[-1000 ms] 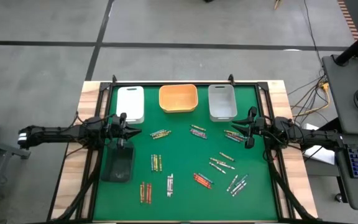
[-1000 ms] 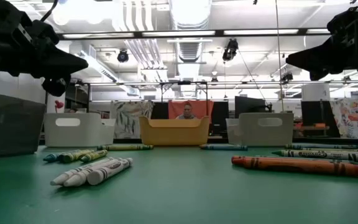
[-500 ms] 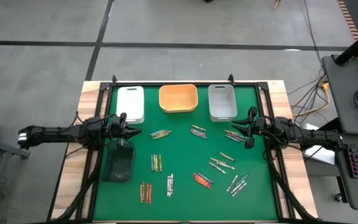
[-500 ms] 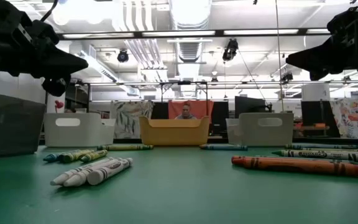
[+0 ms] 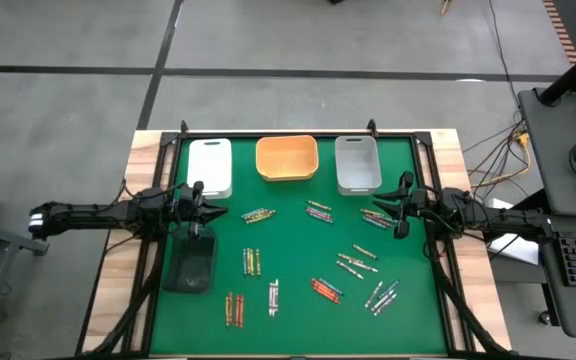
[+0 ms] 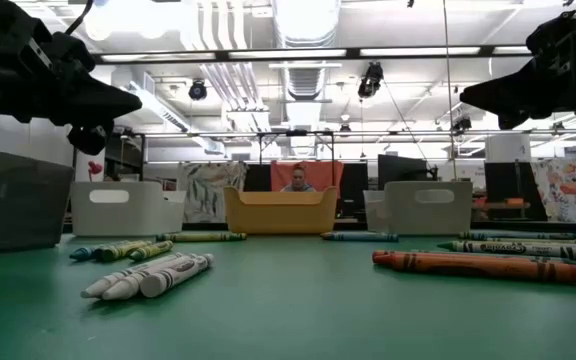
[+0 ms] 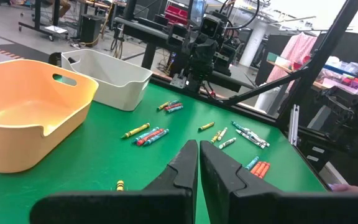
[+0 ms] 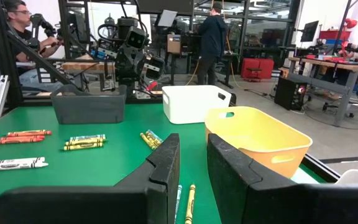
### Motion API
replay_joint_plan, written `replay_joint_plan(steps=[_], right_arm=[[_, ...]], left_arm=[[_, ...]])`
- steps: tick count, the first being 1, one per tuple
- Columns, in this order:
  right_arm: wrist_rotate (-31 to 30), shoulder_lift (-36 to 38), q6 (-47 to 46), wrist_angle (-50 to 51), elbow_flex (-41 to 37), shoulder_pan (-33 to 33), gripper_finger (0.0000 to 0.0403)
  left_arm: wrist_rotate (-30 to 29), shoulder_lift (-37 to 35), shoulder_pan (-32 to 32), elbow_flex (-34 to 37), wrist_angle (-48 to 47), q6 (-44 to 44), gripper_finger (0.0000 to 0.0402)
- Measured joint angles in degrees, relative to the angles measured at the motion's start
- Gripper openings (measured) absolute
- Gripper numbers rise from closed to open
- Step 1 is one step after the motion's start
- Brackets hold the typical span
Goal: Sort crayons
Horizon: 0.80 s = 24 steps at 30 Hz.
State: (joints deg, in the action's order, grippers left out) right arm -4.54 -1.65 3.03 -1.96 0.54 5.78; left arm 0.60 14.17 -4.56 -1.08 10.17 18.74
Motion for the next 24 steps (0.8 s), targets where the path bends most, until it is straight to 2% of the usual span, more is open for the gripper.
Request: replay_joint_plan(steps=[16,20,24], right_arm=[[0.0,0.0,0.0,0.0,0.0,0.0,0.007],[0.0,0.0,0.0,0.0,0.0,0.0,0.007],[0.0,0.0,0.0,0.0,0.0,0.0,0.007]], left_arm=[[0.0,0.0,0.0,0.0,0.0,-0.2,0.0],[-1.5,0.0,-0.1,0.0,3.2,-1.6,0.0],[-3.1,0.1,-0.1,0.0,9.2,5.2,0.0]])
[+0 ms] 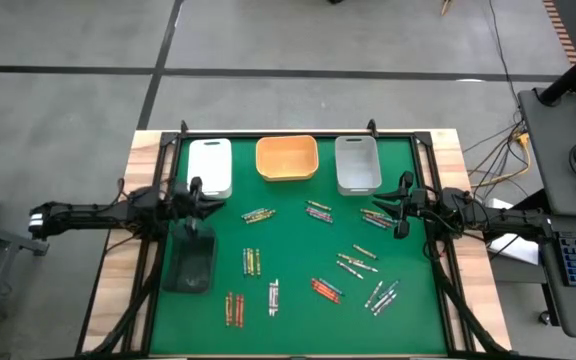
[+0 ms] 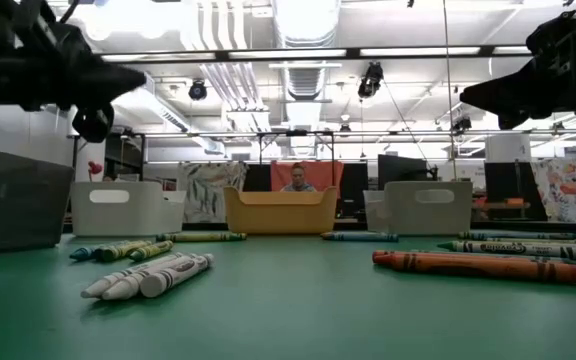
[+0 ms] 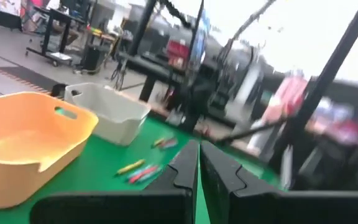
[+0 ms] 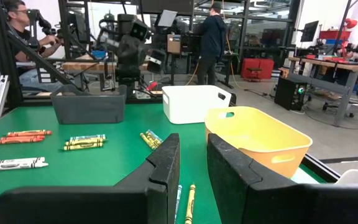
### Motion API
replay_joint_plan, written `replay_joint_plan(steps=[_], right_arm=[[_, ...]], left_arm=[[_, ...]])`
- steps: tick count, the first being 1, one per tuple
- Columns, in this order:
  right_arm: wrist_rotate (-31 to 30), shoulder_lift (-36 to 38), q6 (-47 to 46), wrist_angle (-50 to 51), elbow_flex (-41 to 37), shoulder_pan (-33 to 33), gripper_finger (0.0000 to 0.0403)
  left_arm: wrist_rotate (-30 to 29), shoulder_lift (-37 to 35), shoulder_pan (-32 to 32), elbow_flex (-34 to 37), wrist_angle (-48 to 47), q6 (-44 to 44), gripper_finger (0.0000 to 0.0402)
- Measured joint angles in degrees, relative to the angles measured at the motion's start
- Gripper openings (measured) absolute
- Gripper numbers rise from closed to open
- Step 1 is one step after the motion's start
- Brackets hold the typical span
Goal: Sort crayons
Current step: Put the green crayon into the yellow bin
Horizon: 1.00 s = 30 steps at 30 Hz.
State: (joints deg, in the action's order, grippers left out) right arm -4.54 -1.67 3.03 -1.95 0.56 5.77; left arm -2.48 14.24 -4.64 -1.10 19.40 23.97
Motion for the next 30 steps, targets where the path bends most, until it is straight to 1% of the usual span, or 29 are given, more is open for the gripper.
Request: replay_joint_plan(steps=[3,9,12,13,16,17,19,21,23,24,27,30], right_arm=[[0.0,0.0,0.3,0.0,0.0,0.0,0.007],[0.0,0.0,15.0,0.0,0.0,0.0,0.007],[0.0,0.0,18.1,-0.1,0.0,0.0,0.007],[0.5,0.0,15.5,-0.1,0.0,0.0,0.007],[4.7,0.0,-5.9,-0.5,0.0,-0.2,0.007],[4.4,0.0,-10.8,-1.4,0.0,-0.1,0.007],[0.5,-0.4,-14.9,-5.5,0.0,-0.1,0.007],[-2.8,-0.5,-19.2,-10.3,0.0,-0.1,0.007],[-3.0,-1.2,-20.6,-14.7,0.0,-0.1,0.007],[-3.0,-1.7,-21.3,-15.4,0.1,-0.1,0.007],[-3.0,-4.7,-23.4,-14.5,1.5,-0.1,0.007],[-3.0,-9.2,-25.7,-14.5,3.4,-0.1,0.007]], left_arm=[[0.0,0.0,0.0,0.0,3.1,2.3,0.0],[0.0,0.0,0.0,0.0,4.3,2.3,0.0],[0.0,0.0,0.0,0.0,4.9,2.3,0.0],[0.0,0.0,0.0,0.0,4.9,2.3,0.0],[-0.1,0.0,0.0,0.0,5.0,2.1,0.0],[-0.3,0.1,0.0,0.0,5.2,1.2,0.0],[-2.8,0.0,0.0,0.0,6.6,-1.8,0.0],[-7.4,0.3,0.0,0.0,9.1,-3.1,0.0],[-11.8,0.7,0.0,0.0,11.2,-3.3,0.0],[-13.2,1.1,0.0,0.0,12.1,-3.2,0.0],[-13.6,3.0,0.0,0.0,16.2,-3.0,0.0],[-13.5,6.1,0.1,0.0,22.7,-4.1,0.0]])
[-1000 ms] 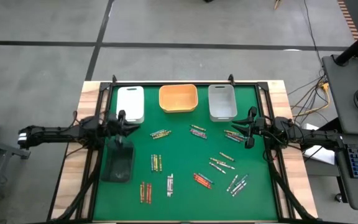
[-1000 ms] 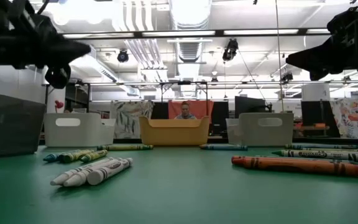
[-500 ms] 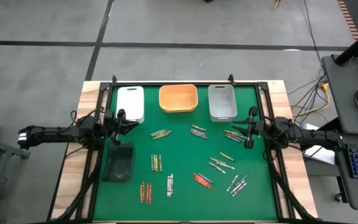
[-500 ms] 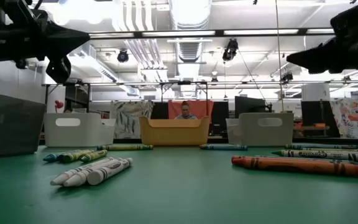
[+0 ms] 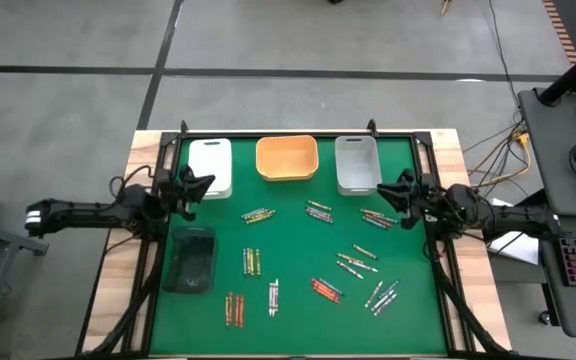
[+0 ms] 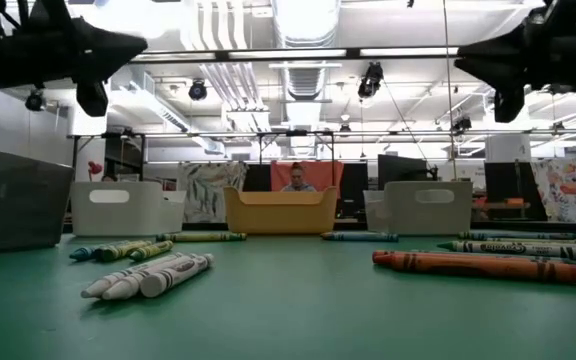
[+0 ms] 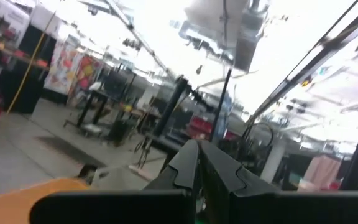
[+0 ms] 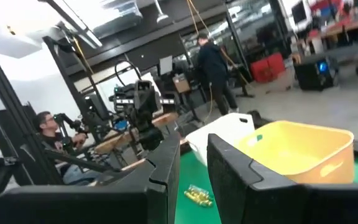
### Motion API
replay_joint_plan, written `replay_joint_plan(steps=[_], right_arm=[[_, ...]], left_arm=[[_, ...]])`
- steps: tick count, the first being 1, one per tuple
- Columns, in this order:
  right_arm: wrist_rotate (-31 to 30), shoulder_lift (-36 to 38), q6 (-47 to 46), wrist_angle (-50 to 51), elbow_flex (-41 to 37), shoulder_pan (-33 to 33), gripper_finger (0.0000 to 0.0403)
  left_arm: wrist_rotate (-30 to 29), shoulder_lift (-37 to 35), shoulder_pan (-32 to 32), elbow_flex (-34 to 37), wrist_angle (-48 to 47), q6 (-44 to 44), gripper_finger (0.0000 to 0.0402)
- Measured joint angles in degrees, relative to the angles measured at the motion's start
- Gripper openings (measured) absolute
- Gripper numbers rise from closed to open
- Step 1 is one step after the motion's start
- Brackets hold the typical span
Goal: Sort crayons
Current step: Put the green crayon into the yellow bin
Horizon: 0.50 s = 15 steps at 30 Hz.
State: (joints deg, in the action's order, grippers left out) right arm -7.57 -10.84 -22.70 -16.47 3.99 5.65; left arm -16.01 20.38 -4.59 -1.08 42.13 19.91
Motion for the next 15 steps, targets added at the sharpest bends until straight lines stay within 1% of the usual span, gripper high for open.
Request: replay_joint_plan(steps=[3,6,11,15], right_arm=[[0.0,-5.1,-2.0,2.8,2.7,0.0,0.007],[0.0,-9.7,-5.5,8.2,6.8,0.0,0.007],[0.1,-15.9,-12.9,24.5,15.1,0.0,0.007],[1.0,-20.4,-18.2,36.3,21.1,0.0,0.007]], left_arm=[[0.6,3.4,0.0,0.0,4.3,0.1,0.0],[2.6,6.8,0.0,0.0,7.7,0.8,0.0],[3.5,12.9,0.2,-0.4,11.7,3.2,0.0],[3.9,18.5,0.8,-4.2,11.8,3.2,0.0]])
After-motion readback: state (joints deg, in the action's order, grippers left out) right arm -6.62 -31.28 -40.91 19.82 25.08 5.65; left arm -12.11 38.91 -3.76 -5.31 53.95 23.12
